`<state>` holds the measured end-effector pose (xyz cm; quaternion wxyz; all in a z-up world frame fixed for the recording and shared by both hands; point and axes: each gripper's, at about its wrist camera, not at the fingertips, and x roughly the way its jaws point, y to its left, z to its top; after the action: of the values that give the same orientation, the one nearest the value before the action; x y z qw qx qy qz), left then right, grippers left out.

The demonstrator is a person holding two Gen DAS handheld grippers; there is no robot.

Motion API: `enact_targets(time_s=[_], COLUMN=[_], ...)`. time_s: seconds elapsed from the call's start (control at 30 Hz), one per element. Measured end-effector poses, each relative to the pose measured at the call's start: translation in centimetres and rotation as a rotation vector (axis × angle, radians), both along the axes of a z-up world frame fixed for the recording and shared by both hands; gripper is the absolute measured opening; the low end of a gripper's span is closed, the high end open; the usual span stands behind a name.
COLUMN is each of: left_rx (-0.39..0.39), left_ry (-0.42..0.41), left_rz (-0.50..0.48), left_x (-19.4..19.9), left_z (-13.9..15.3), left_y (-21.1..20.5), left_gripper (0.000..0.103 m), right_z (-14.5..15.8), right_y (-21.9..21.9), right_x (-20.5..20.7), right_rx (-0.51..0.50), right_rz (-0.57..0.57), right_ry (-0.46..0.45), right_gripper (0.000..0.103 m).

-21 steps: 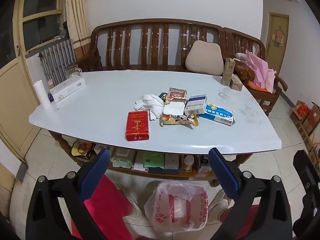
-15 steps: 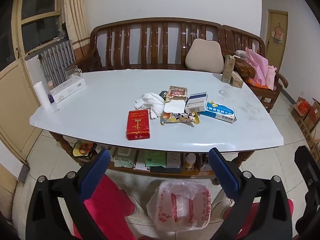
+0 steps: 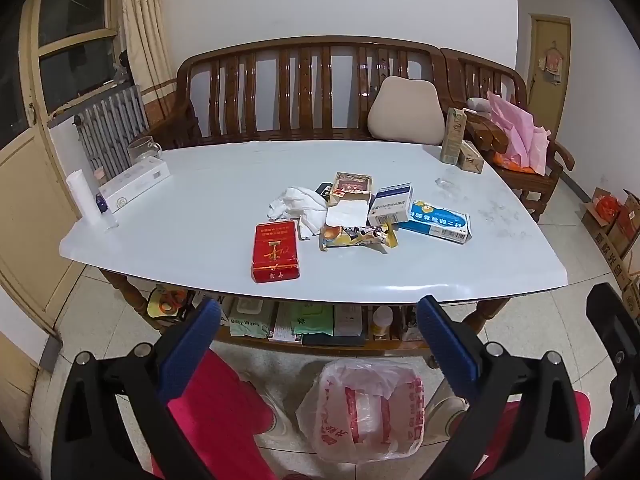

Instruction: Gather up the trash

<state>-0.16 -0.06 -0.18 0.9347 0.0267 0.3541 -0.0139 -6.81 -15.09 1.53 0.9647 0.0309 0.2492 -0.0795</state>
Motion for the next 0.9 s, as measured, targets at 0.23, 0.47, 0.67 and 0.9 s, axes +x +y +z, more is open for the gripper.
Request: enact_targets(time_s=[0.23, 0.47, 0.67, 0.9], left_rx=[0.004, 0.018, 0.014, 0.018], left_ry=[-0.007, -0.013, -0.016, -0.016], left_rz=[-0.003, -0.006, -0.009, -0.016], left_x=[-0.26, -0.49, -0.59, -0.74], left_z=[0.22, 0.52, 0.65, 0.69], left_y=[-0.17, -0.45, -0.47, -0.57], left_gripper=[0.096, 0.096, 0.096, 0.096], right_z=[0.0, 0.76, 0.81, 0.76], right_y=[0.28, 0.79, 0.64, 0.62], right_x=[-0.3, -0.38, -0.37, -0.42], right_rx=[-0.001, -0.004, -0.002, -0.003], right_rz=[0.003, 0.011, 0.012, 0.012], right_ry=[-0.001, -0.006, -0.009, -0.01], right_gripper=[0.097, 0.097, 0.097, 0.097])
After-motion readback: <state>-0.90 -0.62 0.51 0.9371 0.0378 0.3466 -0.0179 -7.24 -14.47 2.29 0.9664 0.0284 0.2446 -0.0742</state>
